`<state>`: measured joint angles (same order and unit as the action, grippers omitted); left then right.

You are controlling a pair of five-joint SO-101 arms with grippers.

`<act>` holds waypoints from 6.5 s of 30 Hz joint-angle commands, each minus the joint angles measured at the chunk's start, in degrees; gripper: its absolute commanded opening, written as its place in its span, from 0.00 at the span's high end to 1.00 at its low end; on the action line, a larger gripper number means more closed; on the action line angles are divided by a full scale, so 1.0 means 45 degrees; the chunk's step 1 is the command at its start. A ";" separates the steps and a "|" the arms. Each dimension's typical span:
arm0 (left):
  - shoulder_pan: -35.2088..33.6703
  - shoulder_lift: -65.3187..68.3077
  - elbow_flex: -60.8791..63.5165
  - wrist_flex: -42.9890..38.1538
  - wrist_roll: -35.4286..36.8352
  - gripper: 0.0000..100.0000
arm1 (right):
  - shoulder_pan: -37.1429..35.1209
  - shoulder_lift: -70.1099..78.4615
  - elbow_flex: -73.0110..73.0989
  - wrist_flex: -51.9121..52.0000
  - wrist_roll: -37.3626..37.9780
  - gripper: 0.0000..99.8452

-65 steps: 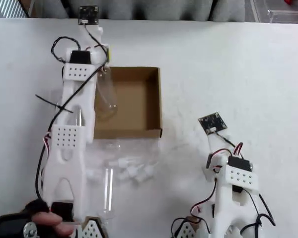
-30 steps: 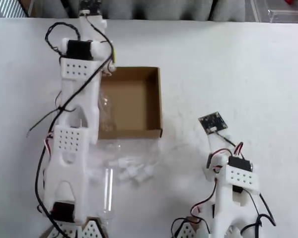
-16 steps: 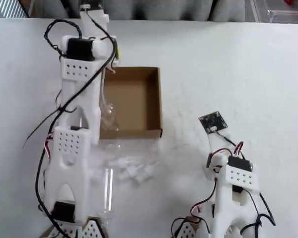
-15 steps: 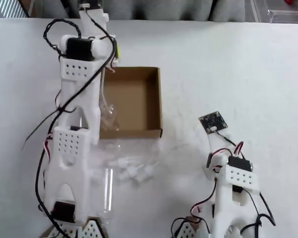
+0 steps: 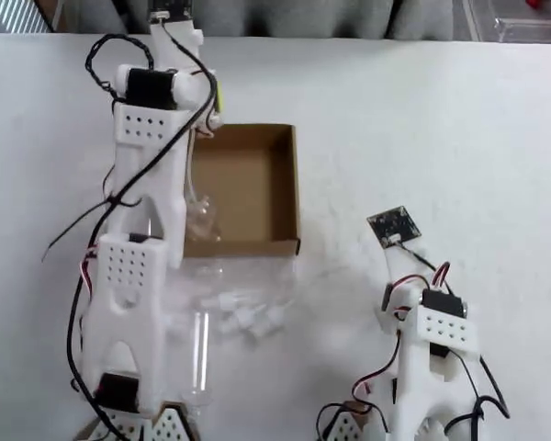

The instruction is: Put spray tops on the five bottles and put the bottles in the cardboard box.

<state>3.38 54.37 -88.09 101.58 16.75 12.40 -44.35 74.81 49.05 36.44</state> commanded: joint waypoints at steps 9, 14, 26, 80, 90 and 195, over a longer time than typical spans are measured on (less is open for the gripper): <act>0.0147 -0.1143 -0.0078 0.0274 0.0156 0.99 | -0.0049 -0.0127 -0.0059 -0.0322 0.0000 0.98; 0.0166 -0.3331 0.1973 0.0274 0.0078 0.99 | -0.0049 -0.0127 -0.0059 -0.0322 0.0000 0.98; 0.0498 -1.0716 0.9768 -0.0977 0.0117 0.98 | -0.0029 -0.0127 -0.0059 -0.0303 0.0000 0.98; -0.6886 -2.5094 3.0574 -0.8615 -0.1817 0.98 | -0.9563 0.1553 -1.2835 0.8996 -0.4220 0.98; -0.8274 -2.1832 2.8991 -0.8908 -0.1817 0.98 | -1.1653 0.7160 -1.4867 0.5851 -0.4532 0.98; -0.9407 -2.0894 2.9070 -0.9944 -0.1836 0.98 | -1.0657 1.9995 -3.0027 1.1009 -0.7853 0.98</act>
<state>-38.81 -39.69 46.07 57.71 8.66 -38.07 50.68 -58.46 96.70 1.63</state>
